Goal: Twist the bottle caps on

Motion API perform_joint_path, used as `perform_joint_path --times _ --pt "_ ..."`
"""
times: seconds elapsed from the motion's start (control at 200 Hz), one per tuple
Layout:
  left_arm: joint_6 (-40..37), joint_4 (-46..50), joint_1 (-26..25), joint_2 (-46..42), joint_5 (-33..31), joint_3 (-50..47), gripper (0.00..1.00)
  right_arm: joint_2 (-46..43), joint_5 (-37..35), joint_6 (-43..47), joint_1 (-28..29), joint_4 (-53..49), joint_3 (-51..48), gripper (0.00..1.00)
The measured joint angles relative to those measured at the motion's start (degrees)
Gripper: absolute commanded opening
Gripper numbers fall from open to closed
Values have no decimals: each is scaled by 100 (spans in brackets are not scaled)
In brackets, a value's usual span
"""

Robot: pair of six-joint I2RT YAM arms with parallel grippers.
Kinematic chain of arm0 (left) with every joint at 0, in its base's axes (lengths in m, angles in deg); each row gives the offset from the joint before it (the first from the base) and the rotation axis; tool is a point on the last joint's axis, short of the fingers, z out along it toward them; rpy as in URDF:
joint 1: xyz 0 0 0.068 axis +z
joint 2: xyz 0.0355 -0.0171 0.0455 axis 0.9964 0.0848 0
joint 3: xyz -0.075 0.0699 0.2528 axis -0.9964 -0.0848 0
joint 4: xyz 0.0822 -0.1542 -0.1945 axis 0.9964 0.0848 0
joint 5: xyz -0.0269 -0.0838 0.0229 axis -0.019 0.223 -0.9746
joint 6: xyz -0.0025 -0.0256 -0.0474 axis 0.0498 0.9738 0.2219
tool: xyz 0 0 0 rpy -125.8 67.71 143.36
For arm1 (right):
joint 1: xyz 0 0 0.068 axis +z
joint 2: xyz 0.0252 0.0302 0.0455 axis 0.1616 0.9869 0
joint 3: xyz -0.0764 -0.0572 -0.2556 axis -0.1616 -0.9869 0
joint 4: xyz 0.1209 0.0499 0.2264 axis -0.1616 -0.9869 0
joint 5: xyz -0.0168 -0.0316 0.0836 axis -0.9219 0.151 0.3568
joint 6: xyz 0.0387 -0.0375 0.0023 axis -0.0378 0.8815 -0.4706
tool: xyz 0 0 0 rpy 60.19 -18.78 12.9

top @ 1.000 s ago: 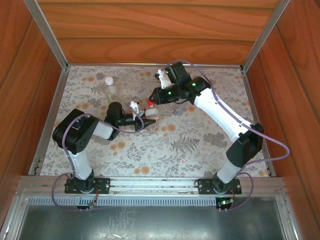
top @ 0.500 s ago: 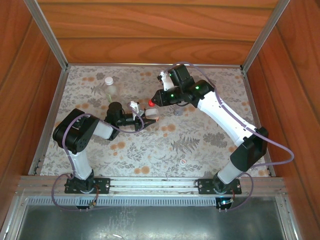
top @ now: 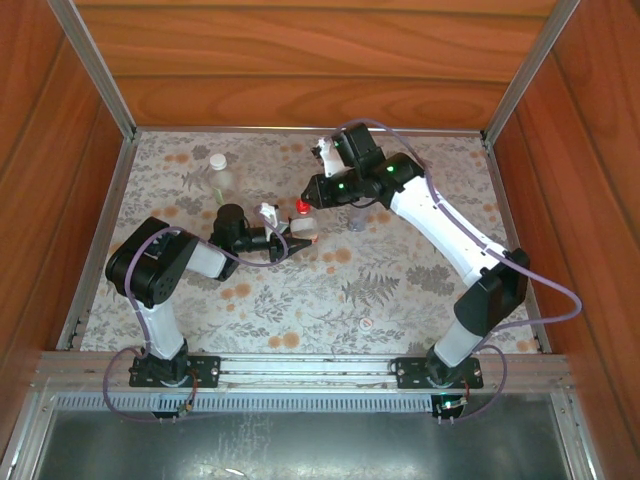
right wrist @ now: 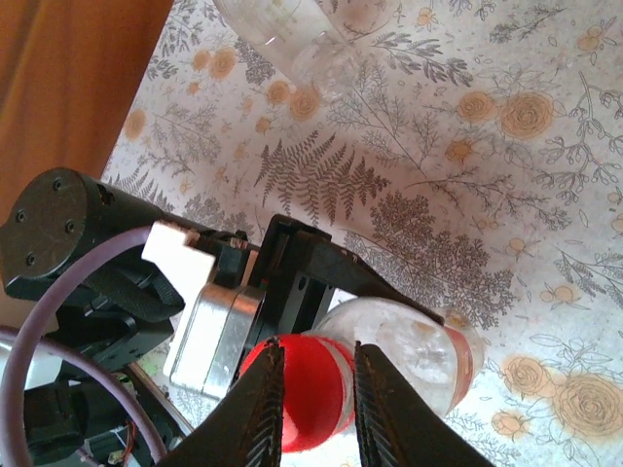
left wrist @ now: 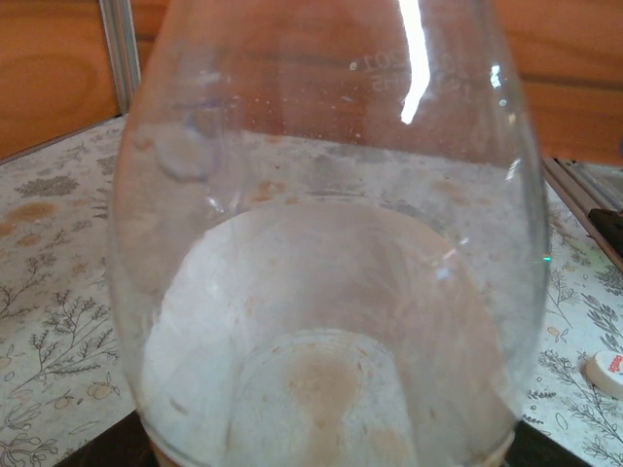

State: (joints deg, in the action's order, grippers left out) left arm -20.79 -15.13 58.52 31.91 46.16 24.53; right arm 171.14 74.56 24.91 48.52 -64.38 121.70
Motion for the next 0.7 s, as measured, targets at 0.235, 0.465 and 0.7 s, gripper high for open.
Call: perform_joint_path --times 0.235,0.465,0.7 --pt "-17 -4 0 9 13 0 49 37 -26 -68 -33 -7 9 24" --pt "-11 -9 -2 31 22 0 49 -116 -28 -105 -37 125 -184 25" --pt "-9 -35 0 61 44 2 49 -321 -15 -122 -37 214 -413 25"
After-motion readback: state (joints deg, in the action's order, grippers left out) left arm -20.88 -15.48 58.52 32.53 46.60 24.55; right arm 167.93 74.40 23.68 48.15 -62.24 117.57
